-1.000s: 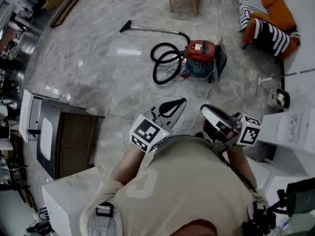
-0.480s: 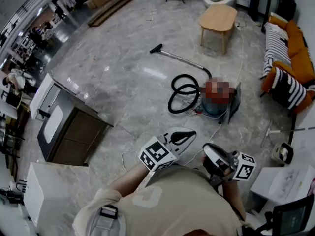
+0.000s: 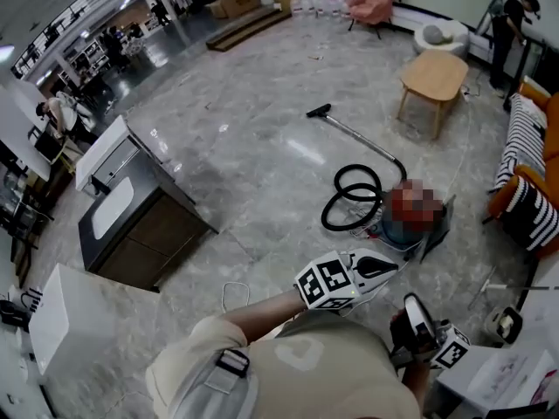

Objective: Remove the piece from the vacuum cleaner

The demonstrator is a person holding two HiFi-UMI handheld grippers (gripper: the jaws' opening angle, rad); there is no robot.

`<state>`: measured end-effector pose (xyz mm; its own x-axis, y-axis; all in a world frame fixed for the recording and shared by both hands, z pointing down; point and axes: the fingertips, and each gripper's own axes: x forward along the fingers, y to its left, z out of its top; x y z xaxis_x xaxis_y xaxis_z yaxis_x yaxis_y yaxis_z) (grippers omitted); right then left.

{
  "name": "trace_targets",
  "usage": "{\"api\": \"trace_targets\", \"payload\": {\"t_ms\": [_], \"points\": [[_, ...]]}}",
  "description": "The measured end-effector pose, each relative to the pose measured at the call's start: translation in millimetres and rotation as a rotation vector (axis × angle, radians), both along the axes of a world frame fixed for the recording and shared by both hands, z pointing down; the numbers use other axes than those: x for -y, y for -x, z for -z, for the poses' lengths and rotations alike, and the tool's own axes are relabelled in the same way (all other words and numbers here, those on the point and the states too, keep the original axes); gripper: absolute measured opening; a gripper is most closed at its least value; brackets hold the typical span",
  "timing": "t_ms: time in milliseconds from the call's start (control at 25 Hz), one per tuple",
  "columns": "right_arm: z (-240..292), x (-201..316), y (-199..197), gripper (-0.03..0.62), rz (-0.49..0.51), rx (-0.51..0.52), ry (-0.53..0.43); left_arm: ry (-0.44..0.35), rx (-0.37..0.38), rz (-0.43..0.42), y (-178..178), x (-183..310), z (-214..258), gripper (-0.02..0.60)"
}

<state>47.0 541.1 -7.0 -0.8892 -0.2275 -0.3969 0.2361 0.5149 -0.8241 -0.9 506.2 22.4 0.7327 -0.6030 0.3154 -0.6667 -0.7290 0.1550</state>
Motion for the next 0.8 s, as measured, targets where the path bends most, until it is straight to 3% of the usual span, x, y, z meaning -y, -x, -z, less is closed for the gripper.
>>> {"api": "trace_targets", "payload": {"t_ms": [160,400,520,640,800], "points": [[5,23,26,0.002,-0.019,-0.029,-0.005,-0.036,0.017,0.007,31,25,3,-0.003],[3,68,78,0.002,0.004,-0.125,-0.024,-0.057,-0.034,0.042,89,79,1,-0.003],[4,88,99,0.002,-0.021,-0.177,-0.036,-0.041,-0.08,0.011,105,102,-3,-0.003],[11,122,125,0.002,-0.033,-0.188,-0.074,-0.074,-0.073,-0.008,130,139,1,-0.003],[10,146,128,0.002,-0.164,-0.22,-0.027,-0.033,-0.098,-0.095,139,168,-5,-0.003]]}}
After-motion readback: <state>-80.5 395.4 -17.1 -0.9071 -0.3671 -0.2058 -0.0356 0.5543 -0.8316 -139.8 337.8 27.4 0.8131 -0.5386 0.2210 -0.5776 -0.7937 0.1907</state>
